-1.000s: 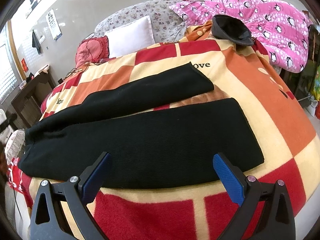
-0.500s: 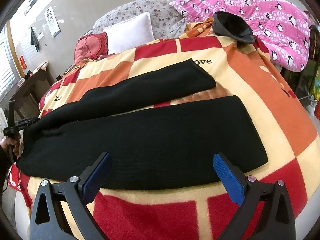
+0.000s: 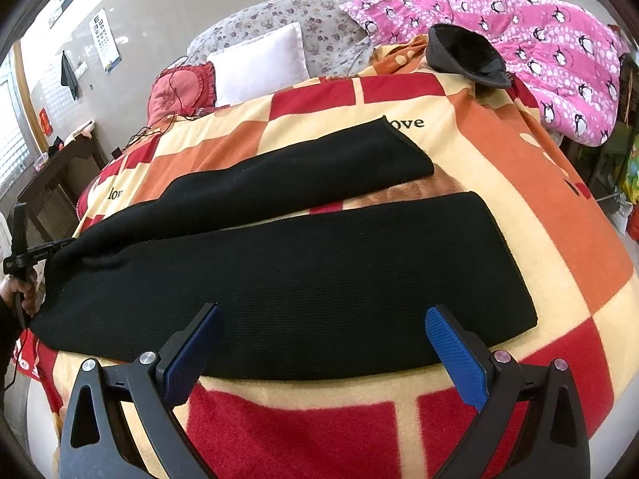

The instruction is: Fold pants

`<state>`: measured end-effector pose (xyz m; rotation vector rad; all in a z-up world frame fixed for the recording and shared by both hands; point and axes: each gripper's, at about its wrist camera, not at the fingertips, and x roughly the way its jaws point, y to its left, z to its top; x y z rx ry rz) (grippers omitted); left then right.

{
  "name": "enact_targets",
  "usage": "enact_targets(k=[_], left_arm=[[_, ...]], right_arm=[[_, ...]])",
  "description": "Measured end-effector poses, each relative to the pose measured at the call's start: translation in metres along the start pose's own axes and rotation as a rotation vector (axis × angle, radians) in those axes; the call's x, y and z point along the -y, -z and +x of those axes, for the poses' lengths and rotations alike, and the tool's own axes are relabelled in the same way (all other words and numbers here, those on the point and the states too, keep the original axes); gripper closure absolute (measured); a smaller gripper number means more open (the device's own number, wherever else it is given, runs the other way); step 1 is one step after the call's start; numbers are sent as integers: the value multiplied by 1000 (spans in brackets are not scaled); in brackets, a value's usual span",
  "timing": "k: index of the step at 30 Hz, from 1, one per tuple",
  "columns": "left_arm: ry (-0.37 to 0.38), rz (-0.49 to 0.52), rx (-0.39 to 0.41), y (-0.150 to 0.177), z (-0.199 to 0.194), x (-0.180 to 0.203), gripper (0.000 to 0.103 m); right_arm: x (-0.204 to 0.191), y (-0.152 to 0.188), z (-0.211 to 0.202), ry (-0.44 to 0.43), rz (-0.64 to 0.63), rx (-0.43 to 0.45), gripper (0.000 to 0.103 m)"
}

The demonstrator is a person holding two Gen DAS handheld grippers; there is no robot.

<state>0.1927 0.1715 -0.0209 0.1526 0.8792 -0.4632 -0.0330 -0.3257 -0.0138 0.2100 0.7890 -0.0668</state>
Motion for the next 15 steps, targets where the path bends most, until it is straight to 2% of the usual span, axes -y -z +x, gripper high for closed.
enact_targets(k=[4, 6, 9, 12, 13, 15], left_arm=[[-73, 4, 112, -13, -43, 11, 99], [-149, 36, 148, -22, -60, 23, 99], [-317, 68, 173, -36, -70, 39, 99], [-475, 41, 205, -47, -71, 41, 103], [-498, -15, 216, -52, -71, 35, 103], [-465, -113, 228, -54, -72, 24, 103]], right_arm=[[6, -2, -10, -10, 21, 34, 5], [10, -16, -21, -39, 15, 78, 5], [15, -62, -34, -5, -34, 124, 4], [24, -124, -23, -24, -65, 58, 5], [30, -144, -16, -39, -58, 32, 5], [46, -181, 3, -85, 3, -24, 6]])
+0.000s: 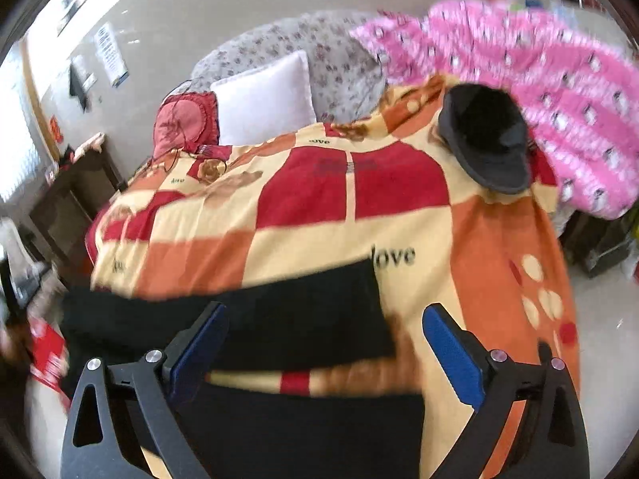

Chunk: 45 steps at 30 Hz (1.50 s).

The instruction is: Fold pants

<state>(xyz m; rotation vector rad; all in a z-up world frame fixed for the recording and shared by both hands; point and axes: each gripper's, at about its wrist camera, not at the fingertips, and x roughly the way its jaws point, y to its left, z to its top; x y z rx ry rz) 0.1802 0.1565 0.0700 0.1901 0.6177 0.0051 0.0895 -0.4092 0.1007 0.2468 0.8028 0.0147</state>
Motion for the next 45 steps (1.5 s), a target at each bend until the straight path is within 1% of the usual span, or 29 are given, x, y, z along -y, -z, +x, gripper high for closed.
enact_targets(k=[2, 3, 4, 5, 6, 7, 8, 9, 10, 12, 13, 15, 17, 18, 20, 21, 22, 24, 27, 28, 30, 33, 34, 35, 36, 37, 39, 42, 45], left_arm=[[59, -54, -37, 1, 8, -3, 103], [90, -69, -52, 4, 11, -4, 103], [108, -86, -62, 6, 11, -5, 103], [138, -112, -81, 10, 13, -7, 103], [153, -120, -83, 11, 13, -7, 103], [153, -122, -82, 14, 12, -7, 102], [132, -116, -77, 17, 11, -8, 96], [115, -110, -78, 19, 10, -8, 84], [113, -109, -84, 22, 10, -10, 67], [137, -117, -102, 27, 12, -14, 52], [142, -121, -105, 29, 14, -18, 52], [149, -134, -121, 31, 19, -24, 52], [159, -166, -135, 32, 22, -32, 52], [178, -185, -142, 33, 24, -35, 52], [213, -212, -150, 35, 26, -42, 52], [218, -208, -153, 35, 26, -44, 52], [228, -193, -155, 36, 27, -43, 52], [263, -130, -157, 39, 29, -40, 52], [294, -17, -186, 44, 36, -28, 52], [297, 47, -209, 48, 41, -19, 52], [314, 113, -245, 55, 51, -8, 52], [357, 125, -321, 65, 69, 0, 53], [373, 117, -330, 69, 72, 2, 57], [392, 110, -318, 70, 71, 2, 61], [405, 106, -308, 71, 69, 2, 70], [421, 101, -309, 71, 69, 3, 76], [420, 102, -309, 71, 66, 4, 81], [416, 121, -313, 71, 62, 4, 98], [386, 107, -271, 63, 50, -1, 99]], right_arm=[[14, -21, 18, -31, 57, -40, 6], [21, -29, 32, -44, 78, -77, 11], [25, -35, 48, -42, 74, -117, 22], [29, -37, 62, -15, 62, -146, 28], [32, -38, 77, 12, 53, -176, 33], [36, -37, 93, 16, 48, -214, 38], [40, -36, 107, 4, 55, -249, 44], [43, -33, 117, -7, 61, -271, 50], [44, -32, 125, -7, 62, -286, 51], [43, -32, 136, -15, 45, -286, 51], [40, -32, 141, -16, 26, -290, 51], [37, -31, 149, 20, -5, -299, 51], [36, -31, 158, 25, -19, -317, 52], [36, -31, 159, 21, -22, -318, 56], [34, -30, 162, 10, -30, -321, 74], [34, -31, 164, -5, -30, -328, 91], [34, -31, 163, -37, -25, -328, 97], [35, -32, 153, -60, -10, -280, 97], [37, -33, 137, -86, 11, -211, 98], [36, -33, 131, -91, 6, -195, 98], [33, -33, 125, -88, -12, -184, 98], [31, -32, 119, -89, -17, -178, 98], [30, -32, 117, -87, -20, -177, 98], [29, -31, 116, -88, -26, -179, 98], [27, -29, 115, -87, -32, -179, 98], [26, -28, 113, -82, -39, -178, 98], [24, -26, 112, -80, -54, -180, 98], [24, -24, 111, -77, -53, -176, 98], [23, -23, 107, -68, -52, -152, 98]])
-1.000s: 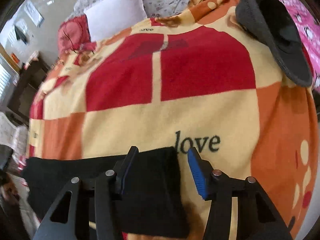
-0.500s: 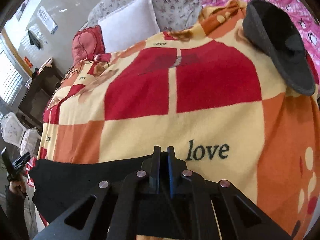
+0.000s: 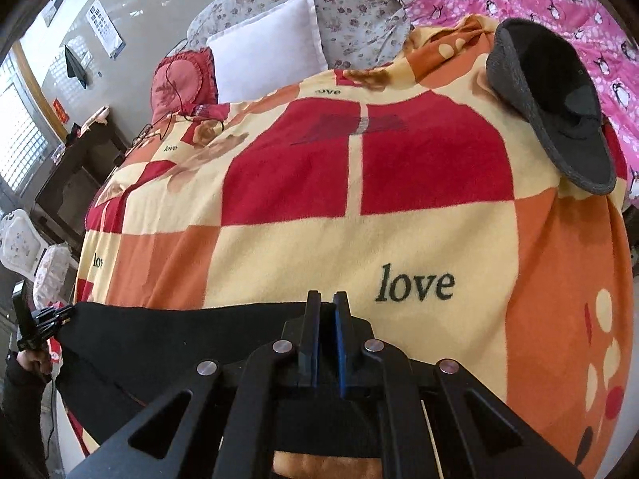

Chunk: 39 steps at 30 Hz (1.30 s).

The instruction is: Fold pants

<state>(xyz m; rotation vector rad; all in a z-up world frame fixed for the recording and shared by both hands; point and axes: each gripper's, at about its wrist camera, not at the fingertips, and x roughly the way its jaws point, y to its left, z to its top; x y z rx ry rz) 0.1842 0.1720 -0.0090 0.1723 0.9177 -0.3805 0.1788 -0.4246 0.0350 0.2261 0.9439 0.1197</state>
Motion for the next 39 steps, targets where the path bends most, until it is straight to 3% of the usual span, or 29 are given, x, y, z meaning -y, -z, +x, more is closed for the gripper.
enact_targets(k=[10, 14, 22, 26, 29, 31, 33, 36, 39], left_arm=[[-89, 108, 176, -8, -87, 44, 99], [-103, 107, 203, 18, -103, 55, 99], [-16, 23, 196, 110, -115, 64, 99], [14, -123, 167, 147, -109, 52, 90], [50, -356, 223, 159, -123, 33, 80], [84, -464, 280, 162, -134, 28, 56], [139, -577, 338, 165, -144, 26, 39], [209, -662, 343, 165, -142, 32, 39], [302, -731, 319, 171, -130, 43, 39]], right_arm=[[-24, 12, -62, 3, -122, 118, 98], [-30, 41, -90, 1, -188, 137, 98], [-23, 134, -130, -8, -253, 146, 98], [-16, 183, -125, 33, -306, 117, 95], [-10, 203, -126, 81, -267, 119, 88], [-3, 210, -138, 68, -179, 162, 59], [0, 215, -150, 3, -98, 201, 56], [8, 218, -149, -128, 67, 178, 54], [26, 224, -136, -190, 278, 116, 55]])
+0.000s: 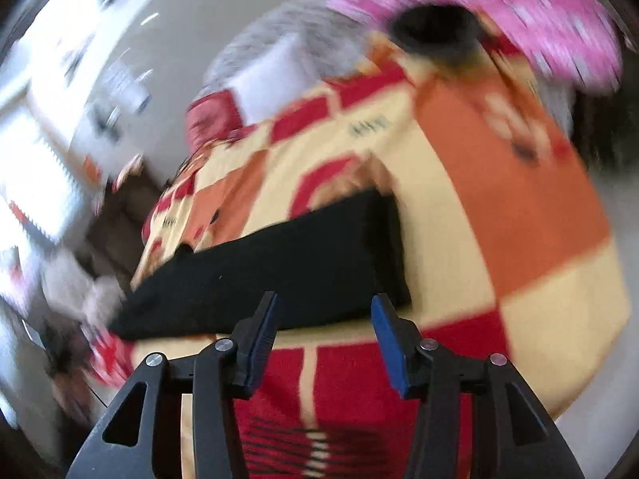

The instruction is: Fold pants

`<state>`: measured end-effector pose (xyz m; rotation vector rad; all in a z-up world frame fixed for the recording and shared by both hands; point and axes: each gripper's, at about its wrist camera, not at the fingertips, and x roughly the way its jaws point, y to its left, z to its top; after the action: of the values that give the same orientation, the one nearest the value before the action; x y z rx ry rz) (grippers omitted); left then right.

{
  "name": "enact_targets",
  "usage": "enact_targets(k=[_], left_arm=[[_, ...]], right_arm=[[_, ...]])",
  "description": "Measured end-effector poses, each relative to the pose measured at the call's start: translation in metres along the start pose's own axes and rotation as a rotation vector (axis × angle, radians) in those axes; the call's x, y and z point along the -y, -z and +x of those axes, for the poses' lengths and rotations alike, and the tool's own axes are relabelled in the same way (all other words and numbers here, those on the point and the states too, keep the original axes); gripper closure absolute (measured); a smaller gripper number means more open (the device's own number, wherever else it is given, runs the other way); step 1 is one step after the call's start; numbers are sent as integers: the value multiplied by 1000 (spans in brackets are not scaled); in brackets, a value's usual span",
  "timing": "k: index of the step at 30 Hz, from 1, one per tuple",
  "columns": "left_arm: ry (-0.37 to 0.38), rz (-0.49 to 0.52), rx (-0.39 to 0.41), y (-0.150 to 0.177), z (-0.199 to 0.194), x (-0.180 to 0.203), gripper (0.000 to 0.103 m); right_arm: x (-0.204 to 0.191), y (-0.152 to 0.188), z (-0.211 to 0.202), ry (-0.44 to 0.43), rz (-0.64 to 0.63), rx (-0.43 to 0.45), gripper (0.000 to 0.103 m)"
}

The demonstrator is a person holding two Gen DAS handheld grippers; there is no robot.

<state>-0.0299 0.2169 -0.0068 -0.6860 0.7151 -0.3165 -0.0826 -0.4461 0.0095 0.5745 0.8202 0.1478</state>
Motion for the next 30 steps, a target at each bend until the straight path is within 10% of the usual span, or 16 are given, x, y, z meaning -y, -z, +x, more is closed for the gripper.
enact_targets(k=[9, 24, 30], left_arm=[[27, -129, -48, 28, 16, -14, 39], [35, -112, -58, 31, 21, -6, 39], [20, -74, -72, 34, 24, 1, 39]], right_arm=[[58, 3, 18, -282, 415, 13, 68], [70, 9, 25, -185, 513, 13, 71], [66, 1, 30, -270, 482, 26, 71]])
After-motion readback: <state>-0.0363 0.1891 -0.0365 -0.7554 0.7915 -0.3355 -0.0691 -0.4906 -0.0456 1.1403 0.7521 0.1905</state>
